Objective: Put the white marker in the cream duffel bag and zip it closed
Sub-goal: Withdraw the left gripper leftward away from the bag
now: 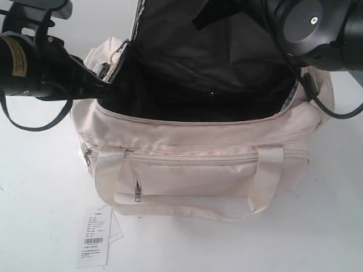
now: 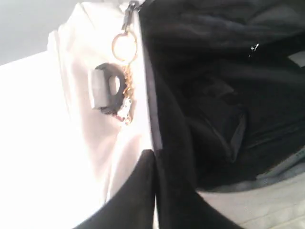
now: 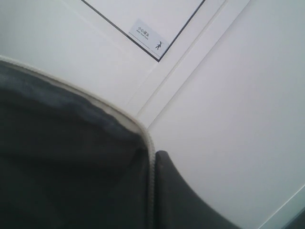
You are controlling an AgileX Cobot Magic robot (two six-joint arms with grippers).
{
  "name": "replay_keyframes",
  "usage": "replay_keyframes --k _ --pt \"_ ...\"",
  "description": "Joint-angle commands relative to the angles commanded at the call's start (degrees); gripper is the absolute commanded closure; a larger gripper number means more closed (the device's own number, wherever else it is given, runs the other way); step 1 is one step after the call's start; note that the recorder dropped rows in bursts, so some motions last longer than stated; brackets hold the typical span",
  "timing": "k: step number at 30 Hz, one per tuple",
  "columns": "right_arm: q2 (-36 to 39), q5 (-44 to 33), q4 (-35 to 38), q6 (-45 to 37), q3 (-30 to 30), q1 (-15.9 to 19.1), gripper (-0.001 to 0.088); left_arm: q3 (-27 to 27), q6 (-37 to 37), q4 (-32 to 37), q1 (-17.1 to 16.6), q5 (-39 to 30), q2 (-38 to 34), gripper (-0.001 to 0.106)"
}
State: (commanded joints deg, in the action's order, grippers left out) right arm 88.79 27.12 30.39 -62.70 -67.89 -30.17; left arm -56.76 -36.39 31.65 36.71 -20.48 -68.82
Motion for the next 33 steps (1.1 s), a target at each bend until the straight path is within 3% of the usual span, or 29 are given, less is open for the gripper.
replay_keyframes --k 5,12,19,24,26,31,33 --pt "0.0 0.0 0.0 0.0 0.0 0.0 0.0868 0.0 18.21 -12.78 0.0 -11.05 0.88 0.105" --pt "0.0 0.0 0.0 0.0 0.0 0.0 0.0868 -0.83 20.26 -15.31 -1.5 -16.54 0.88 0.105" --pt "0.0 0.0 0.0 0.0 0.0 0.0 0.0868 -5.65 37.58 -35.37 -15.96 -17.65 0.1 0.105" --pt "0.0 0.0 0.0 0.0 0.0 0.0 0.0868 -6.58 40.33 -45.56 -24.46 -14.08 -2.63 0.105" --pt "0.0 0.0 0.0 0.0 0.0 0.0 0.0868 -6.69 43.04 -52.69 -27.62 -11.9 -3.99 0.105" --pt "0.0 0.0 0.0 0.0 0.0 0.0 0.0868 -6.69 60.28 -75.32 -32.03 -8.39 -8.06 0.104" --pt "0.0 0.0 0.0 0.0 0.0 0.0 0.0868 -6.69 65.0 -80.36 -32.04 -6.34 -9.36 0.097"
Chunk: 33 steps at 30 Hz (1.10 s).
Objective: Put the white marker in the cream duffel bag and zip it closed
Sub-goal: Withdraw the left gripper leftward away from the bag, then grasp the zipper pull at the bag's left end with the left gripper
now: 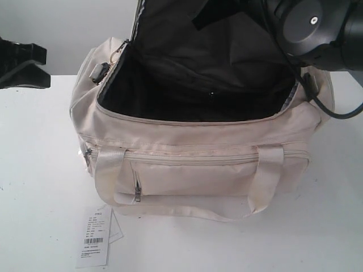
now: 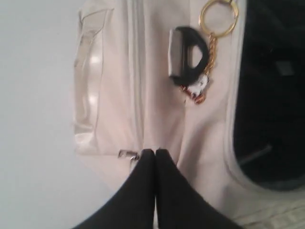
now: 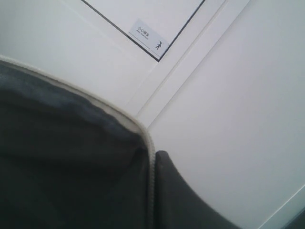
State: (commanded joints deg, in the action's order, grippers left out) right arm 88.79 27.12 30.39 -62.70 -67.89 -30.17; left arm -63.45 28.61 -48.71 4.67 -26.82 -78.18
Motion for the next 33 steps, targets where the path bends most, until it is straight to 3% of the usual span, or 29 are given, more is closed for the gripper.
replay_keyframes --k 5,8,18,33 --pt "0.0 0.0 0.0 0.0 0.0 0.0 0.0868 0.0 3.39 -3.29 0.0 6.36 -2.93 0.057" --pt "0.0 0.0 0.0 0.0 0.0 0.0 0.0868 -0.11 3.39 -7.11 0.0 7.51 -5.63 0.045" --pt "0.0 0.0 0.0 0.0 0.0 0.0 0.0868 -5.97 15.38 -18.96 0.0 3.02 -14.46 0.045" --pt "0.0 -0.1 0.0 0.0 0.0 0.0 0.0868 -6.64 18.8 -19.77 0.0 3.27 -18.93 0.045"
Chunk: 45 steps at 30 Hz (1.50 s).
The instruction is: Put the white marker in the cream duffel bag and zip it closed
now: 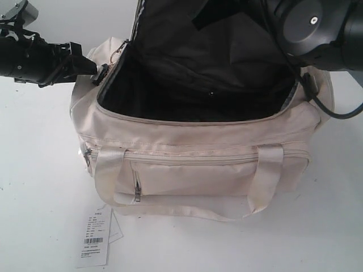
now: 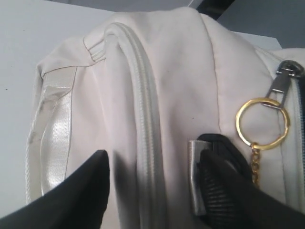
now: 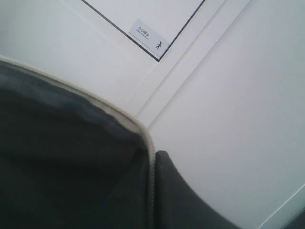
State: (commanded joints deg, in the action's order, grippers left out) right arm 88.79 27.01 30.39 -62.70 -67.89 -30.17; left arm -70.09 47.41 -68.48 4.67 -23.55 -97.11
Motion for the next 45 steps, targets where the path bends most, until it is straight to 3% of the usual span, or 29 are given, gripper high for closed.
replay_keyframes --k 6,16,18,24,25,35,40,45 --pt "0.0 0.0 0.0 0.0 0.0 0.0 0.0868 0.0 0.52 -0.93 0.0 1.55 -1.73 0.045" --pt "0.0 0.0 0.0 0.0 0.0 0.0 0.0868 0.0 5.47 -6.91 0.0 -2.96 -2.46 0.047" --pt "0.0 0.0 0.0 0.0 0.0 0.0 0.0868 0.0 5.47 -6.91 0.0 -2.96 -2.46 0.054" --pt "0.0 0.0 0.0 0.0 0.0 0.0 0.0868 0.0 8.11 -7.36 0.0 -2.96 -2.46 0.103" --pt "0.0 0.0 0.0 0.0 0.0 0.0 0.0868 0.0 8.59 -7.58 0.0 -2.96 -2.46 0.105" --pt "0.0 0.01 0.0 0.53 0.0 0.0 0.0868 0.0 10.37 -9.45 0.0 -3.88 -2.46 0.105" --pt "-0.27 -1.64 0.0 10.2 0.0 0.0 0.0868 0.0 10.37 -10.35 0.0 -3.94 -2.46 0.105" --pt "-2.0 -12.26 -0.4 19.61 0.0 -0.1 0.0868 0.0 10.37 -10.35 0.0 -3.94 -2.46 0.105"
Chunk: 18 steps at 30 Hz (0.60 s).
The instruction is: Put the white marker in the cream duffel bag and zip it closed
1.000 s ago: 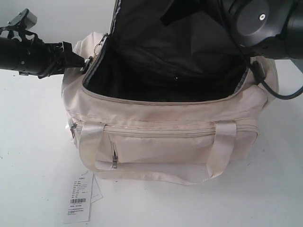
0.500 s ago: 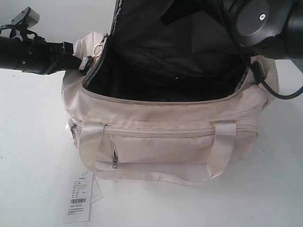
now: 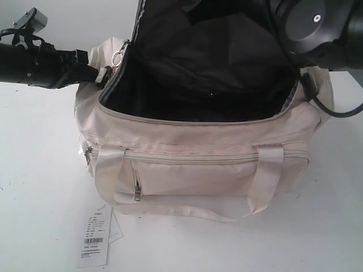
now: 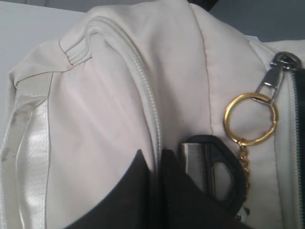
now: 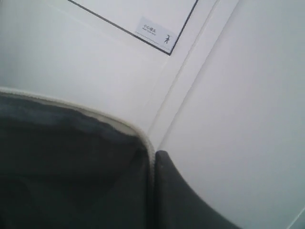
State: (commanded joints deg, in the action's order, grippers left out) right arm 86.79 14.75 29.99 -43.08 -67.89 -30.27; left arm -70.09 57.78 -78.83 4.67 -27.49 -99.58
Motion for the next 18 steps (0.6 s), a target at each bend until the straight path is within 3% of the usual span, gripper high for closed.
replay_keyframes --k 9,16,18 --pt "-3.35 -27.98 0.24 1.76 0.0 0.0 0.0868 0.0 0.0 -0.42 0.0 -0.1 0.0 0.105" --pt "-3.23 -37.55 0.02 0.83 0.0 0.0 0.0866 0.0 0.0 -0.56 0.0 -0.35 0.0 0.105" --pt "-3.23 -40.03 0.01 -1.03 0.0 0.0 0.0818 0.0 0.0 -0.8 0.0 -0.29 0.0 0.105"
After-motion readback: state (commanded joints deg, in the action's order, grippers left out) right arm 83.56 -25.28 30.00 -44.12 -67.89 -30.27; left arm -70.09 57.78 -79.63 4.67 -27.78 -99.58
